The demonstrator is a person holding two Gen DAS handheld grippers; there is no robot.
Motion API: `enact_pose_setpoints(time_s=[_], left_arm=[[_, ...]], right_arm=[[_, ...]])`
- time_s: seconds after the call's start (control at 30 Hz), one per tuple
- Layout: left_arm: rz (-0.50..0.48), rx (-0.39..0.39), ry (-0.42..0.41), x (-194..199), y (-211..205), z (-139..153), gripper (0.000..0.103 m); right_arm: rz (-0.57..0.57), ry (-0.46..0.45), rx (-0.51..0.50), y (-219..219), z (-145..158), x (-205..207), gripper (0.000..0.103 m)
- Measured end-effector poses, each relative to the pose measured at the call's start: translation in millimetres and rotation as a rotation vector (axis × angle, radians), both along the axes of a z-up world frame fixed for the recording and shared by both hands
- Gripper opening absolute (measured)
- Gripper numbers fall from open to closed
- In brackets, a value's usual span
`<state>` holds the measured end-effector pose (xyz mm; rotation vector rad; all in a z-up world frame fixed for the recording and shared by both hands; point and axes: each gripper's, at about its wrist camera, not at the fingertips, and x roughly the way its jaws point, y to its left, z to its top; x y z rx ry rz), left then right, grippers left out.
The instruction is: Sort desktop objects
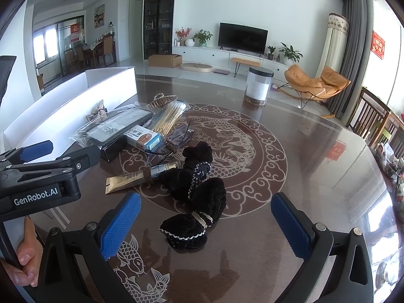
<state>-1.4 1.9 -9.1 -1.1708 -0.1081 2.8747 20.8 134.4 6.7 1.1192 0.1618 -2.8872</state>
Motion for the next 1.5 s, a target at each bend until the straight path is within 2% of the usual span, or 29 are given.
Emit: enact_pose_setpoints(time_s=[0.33, 0.57, 0.87, 1.1, 1.27, 1.5], left_arm=[[0.001, -0.003, -0.011, -2.5, 1.6, -3.5, 0.103], [0.052, 0.013, -0.081, -10.2, -8.5, -16.2, 0.103], [0.068, 0.023, -0.115, -12.1, -12.3, -21.8, 0.103], [0.055, 0.020, -0.152, -15.1, -8.9, -28.2, 0.103], [0.038, 0.014, -0.187, -19.2, -4.7, -35.8, 0.103], [0.011, -0.002, -0.193, -18.5, 1.2, -37.7, 0.103]], right_arm=[[-0.003, -0.007, 0.012, -1.6, -1.6, 0.2, 0.103], [-0.025, -0.041, -0.028, 10.9, -8.4, -3.8, 0.103], [-0.025, -0.119, -0.127, 25.1, -29.3, -6.3, 0.103], [-0.004, -0.173, -0.135, 16.7, -48.0, -13.1, 0.103], [-0.011, -0.247, -0.147, 15.6, -73.3, -21.3, 0.103], [-0.043, -0.302, -0.138, 18.1, -96.5, -29.3, 0.103]])
